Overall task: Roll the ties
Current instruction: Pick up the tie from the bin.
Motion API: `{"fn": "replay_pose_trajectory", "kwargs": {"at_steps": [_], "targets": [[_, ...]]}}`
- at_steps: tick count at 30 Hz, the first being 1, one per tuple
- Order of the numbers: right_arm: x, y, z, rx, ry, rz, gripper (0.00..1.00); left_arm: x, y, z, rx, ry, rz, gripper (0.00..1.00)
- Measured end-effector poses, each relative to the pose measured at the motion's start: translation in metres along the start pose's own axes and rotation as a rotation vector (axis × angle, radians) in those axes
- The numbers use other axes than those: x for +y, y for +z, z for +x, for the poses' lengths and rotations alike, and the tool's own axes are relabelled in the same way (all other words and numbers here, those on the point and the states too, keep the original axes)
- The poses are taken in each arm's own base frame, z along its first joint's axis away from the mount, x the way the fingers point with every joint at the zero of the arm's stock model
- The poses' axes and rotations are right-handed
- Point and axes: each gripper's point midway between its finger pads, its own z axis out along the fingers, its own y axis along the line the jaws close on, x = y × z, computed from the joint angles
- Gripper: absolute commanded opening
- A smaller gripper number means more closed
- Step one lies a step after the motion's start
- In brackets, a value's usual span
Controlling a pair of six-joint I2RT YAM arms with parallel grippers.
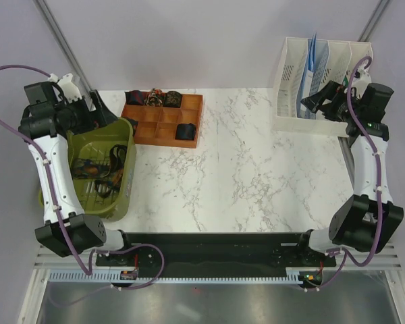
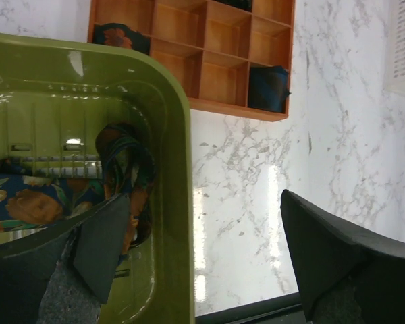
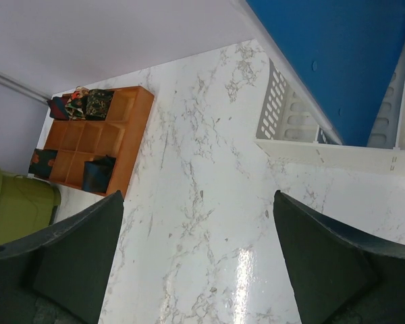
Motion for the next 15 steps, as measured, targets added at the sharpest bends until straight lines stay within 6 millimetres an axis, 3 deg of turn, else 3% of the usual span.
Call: {"fn": "replay_pose_trajectory", "kwargs": {"at_steps": [4, 8, 11, 15], "targets": [[0.001, 0.004, -0.001, 0.006, -0.005, -0.011, 0.98, 0.025, -0.004, 0.005, 0.022, 0.045, -0.051, 1.00], [0.000, 0.007, 0.002, 0.016, -0.003, -0.014, 0.98, 0.077, -0.007, 0.018, 0.075, 0.109, -0.116, 1.00], [0.000, 0.007, 0.002, 0.016, -0.003, -0.014, 0.98, 0.116, 0.002, 0.052, 0.185, 0.169, -0.151, 1.00], [0.000, 0.007, 0.002, 0.016, -0.008, -0.014, 0.98, 0.133, 0.023, 0.119, 0.364, 0.234, -0.090, 0.97]]}}
